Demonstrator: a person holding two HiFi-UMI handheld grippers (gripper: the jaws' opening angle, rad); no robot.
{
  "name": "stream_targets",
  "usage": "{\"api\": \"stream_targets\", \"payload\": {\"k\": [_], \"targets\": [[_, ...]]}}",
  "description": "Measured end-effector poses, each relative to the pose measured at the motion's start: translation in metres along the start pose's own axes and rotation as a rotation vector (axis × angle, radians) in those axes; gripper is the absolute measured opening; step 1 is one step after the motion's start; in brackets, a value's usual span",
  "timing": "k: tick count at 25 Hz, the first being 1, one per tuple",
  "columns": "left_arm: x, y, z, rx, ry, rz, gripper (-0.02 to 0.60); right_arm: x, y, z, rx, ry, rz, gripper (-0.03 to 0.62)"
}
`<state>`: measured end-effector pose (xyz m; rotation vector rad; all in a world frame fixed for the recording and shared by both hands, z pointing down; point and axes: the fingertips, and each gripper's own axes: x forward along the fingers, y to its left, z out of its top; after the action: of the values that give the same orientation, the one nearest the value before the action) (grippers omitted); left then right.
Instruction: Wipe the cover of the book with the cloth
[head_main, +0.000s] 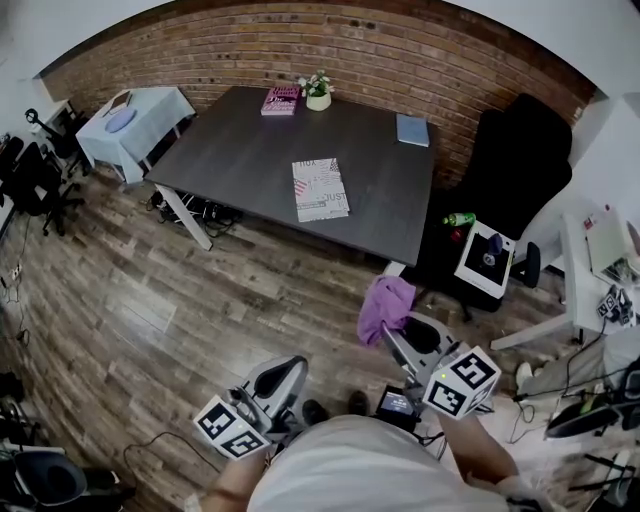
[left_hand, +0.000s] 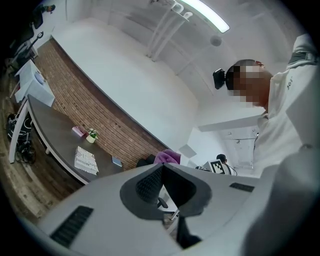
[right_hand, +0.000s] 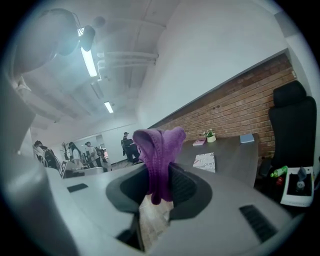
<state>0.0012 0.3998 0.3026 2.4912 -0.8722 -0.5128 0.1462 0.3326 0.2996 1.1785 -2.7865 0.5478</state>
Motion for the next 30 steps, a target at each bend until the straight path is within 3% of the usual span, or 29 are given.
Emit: {"api": "stream_targets", "payload": {"k": [6,13,20,30], "targets": [[-0.010,0.009,0.004,-0.002,0.004,-0.005,0.008,0.006,-0.001,0.007,0.042,-0.044,-0.038,0.101],[-0.023,0.020,0.009,-0.003,0.019,-0.017,0.008,0.017,0.009,0.010,0.085,-0.062,-0.026,0.097],[-0.024,0.030,0.009,-0.021,0.028,-0.019,0.008,0.031,0.014,0.007,0.041,-0.031,-0.023,0.097],[0.022,0.080,0.014,-0.007,0.024,0.039,0.008,0.086,-0.045,0.019,0.020,-0.001,-0.006,0.098]]}}
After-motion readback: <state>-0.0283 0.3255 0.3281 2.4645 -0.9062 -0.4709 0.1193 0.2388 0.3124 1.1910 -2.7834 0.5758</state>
